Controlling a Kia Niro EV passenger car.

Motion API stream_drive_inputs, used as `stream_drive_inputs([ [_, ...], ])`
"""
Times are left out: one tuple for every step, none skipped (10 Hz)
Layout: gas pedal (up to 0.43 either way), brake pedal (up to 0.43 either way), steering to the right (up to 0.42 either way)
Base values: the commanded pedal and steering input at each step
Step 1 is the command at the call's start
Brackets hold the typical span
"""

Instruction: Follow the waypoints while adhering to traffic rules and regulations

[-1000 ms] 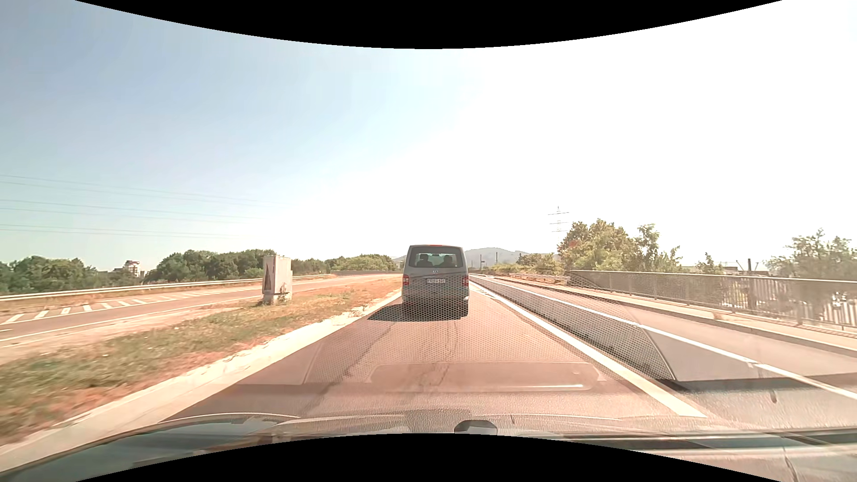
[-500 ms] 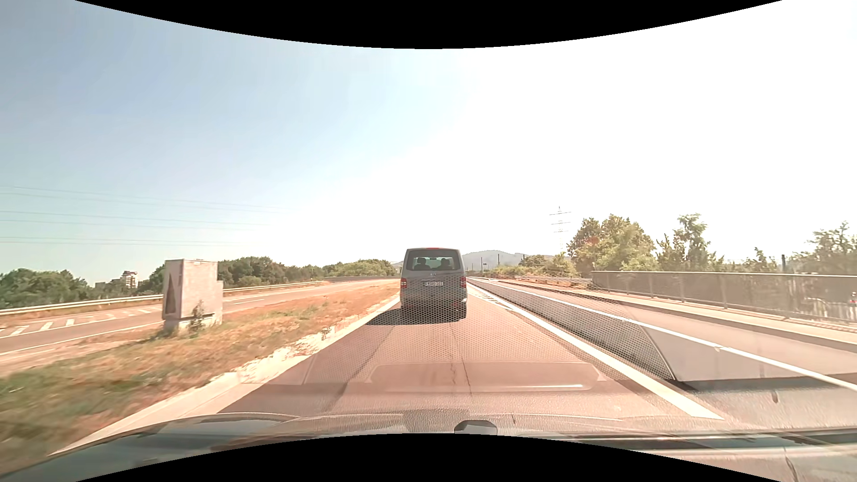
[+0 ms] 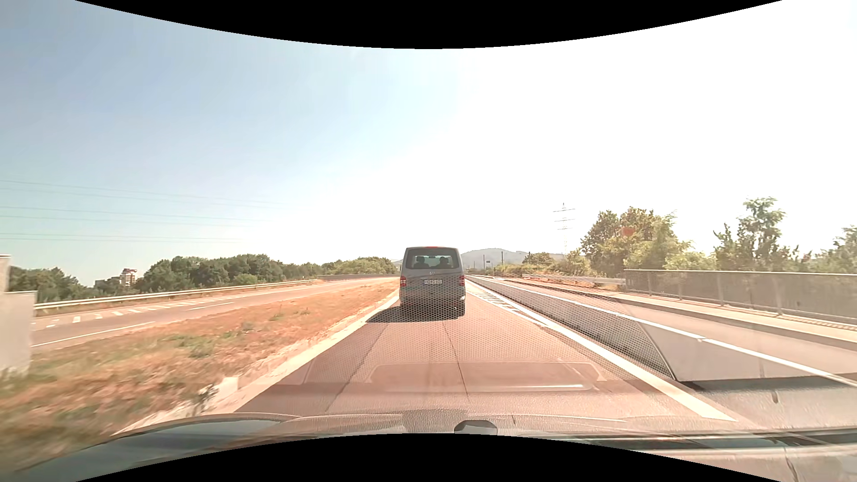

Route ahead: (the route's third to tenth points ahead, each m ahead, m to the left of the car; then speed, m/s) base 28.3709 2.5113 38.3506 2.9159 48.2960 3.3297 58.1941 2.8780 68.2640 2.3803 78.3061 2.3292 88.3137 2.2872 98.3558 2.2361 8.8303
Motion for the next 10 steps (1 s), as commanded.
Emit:
stream_drive_inputs([
  [0.15,0.0,-0.003],
  [0.15,0.0,-0.003],
  [0.15,0.0,-0.004],
  [0.15,0.0,-0.003],
  [0.15,0.0,-0.003],
  [0.15,0.0,-0.003],
  [0.15,0.0,-0.006],
  [0.15,0.0,-0.01],
  [0.157,0.0,-0.013],
  [0.157,0.0,-0.014],
])
